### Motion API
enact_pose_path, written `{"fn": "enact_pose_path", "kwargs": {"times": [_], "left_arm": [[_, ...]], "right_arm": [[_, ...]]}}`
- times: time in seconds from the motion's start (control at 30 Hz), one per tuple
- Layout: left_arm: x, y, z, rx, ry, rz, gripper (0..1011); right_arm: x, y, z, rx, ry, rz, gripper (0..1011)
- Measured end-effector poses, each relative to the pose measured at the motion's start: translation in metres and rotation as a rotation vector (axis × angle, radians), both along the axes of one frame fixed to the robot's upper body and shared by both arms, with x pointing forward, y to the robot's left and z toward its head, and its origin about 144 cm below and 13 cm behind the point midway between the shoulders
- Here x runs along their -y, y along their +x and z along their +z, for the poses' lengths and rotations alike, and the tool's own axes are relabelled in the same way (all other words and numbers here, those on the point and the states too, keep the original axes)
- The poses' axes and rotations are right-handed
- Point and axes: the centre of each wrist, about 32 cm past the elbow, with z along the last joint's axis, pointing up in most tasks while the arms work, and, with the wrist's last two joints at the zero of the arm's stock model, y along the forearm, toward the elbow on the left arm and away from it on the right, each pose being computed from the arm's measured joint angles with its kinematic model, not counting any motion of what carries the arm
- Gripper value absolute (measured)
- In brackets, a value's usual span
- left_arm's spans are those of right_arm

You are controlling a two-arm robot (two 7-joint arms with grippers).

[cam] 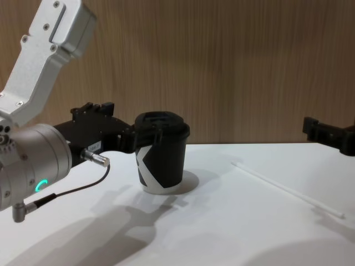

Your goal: Pick up the straw with one hand, pass it to the other hand, and insert it into the cup.

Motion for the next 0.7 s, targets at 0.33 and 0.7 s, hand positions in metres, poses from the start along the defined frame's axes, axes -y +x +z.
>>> {"fn": "enact_pose_path", "kwargs": {"times": [0.33,0.7], "left_arm": [[0.0000,0.0000,0.0000,0.000,0.000,0.000,999],[0.0000,0.0000,0.0000,0.000,0.000,0.000,1000]], "right_arm": [[0.0000,0.0000,0.0000,0.000,0.000,0.000,1001],[0.0000,0.0000,0.0000,0.000,0.000,0.000,1001]]}}
